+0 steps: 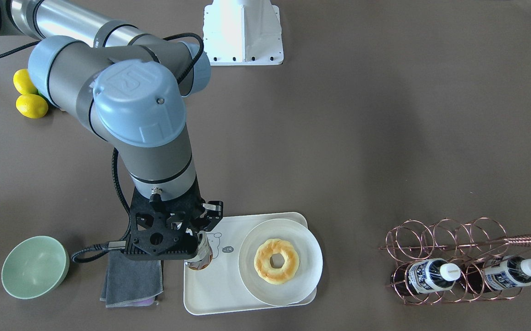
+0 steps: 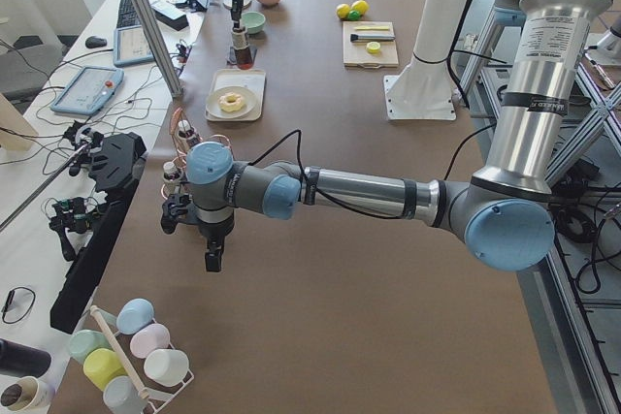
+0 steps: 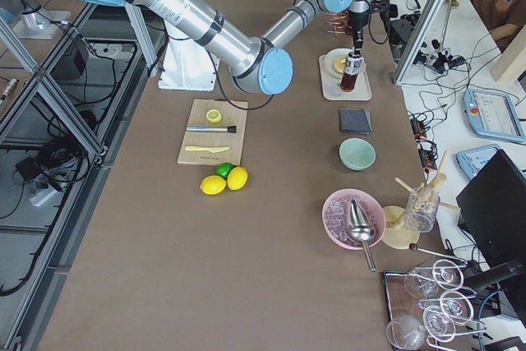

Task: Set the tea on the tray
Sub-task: 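Lift the tea bottle with the right gripper and place it on the tray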

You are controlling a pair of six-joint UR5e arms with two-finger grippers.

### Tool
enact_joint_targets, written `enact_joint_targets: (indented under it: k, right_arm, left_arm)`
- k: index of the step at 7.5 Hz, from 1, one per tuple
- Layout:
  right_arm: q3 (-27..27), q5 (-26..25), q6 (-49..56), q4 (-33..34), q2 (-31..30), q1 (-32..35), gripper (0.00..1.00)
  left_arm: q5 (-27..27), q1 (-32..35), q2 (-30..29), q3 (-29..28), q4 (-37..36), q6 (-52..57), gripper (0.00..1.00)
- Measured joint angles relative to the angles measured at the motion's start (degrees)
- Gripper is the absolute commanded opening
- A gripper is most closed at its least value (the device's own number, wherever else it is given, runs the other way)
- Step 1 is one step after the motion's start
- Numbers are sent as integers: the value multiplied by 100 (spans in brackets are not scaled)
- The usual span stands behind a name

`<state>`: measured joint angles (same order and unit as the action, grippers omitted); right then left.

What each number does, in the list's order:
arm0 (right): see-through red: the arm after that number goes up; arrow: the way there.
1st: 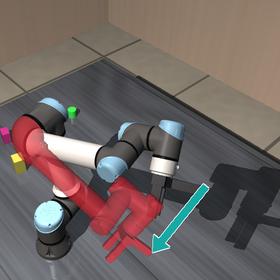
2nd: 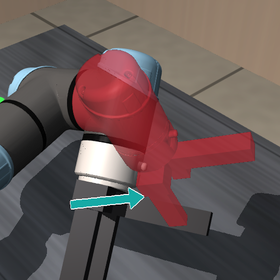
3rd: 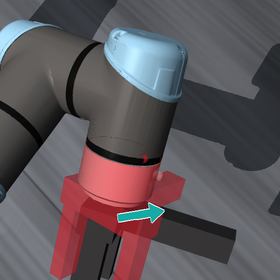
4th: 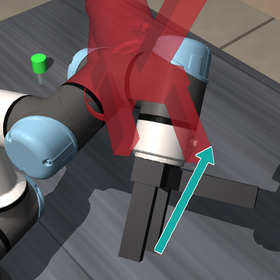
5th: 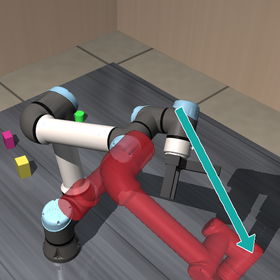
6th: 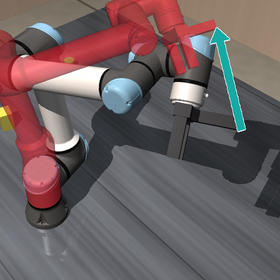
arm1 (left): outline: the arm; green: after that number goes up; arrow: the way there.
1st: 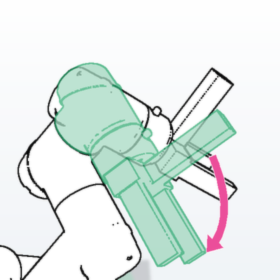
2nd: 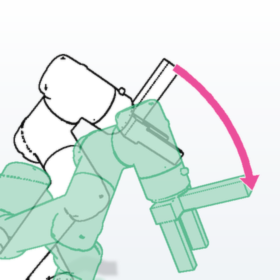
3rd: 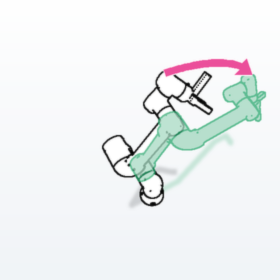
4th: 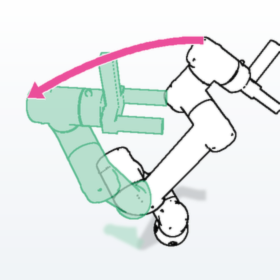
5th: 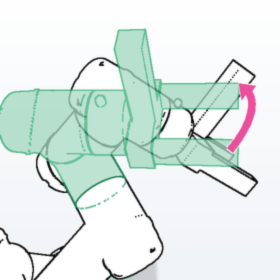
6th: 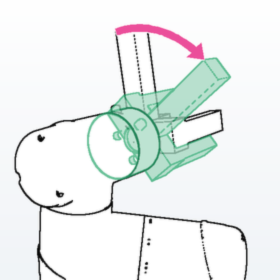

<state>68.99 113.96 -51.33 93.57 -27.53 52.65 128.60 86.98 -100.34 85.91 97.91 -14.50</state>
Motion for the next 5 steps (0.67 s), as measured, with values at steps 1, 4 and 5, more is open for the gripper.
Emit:
enact_joint_targets:
  k: [1,4,5]
  right_arm:
    - [-273,-3,3,-291,6,-1,0]
    - [-463,-43,-111,-610,35,-126,0]
    - [-461,-56,-124,-627,31,-173,0]
  left_arm:
    - [-2,-1,-1,-17,0,4,98]
    - [-10,-5,0,-94,68,17,98]
    - [-10,-5,2,-133,134,17,98]
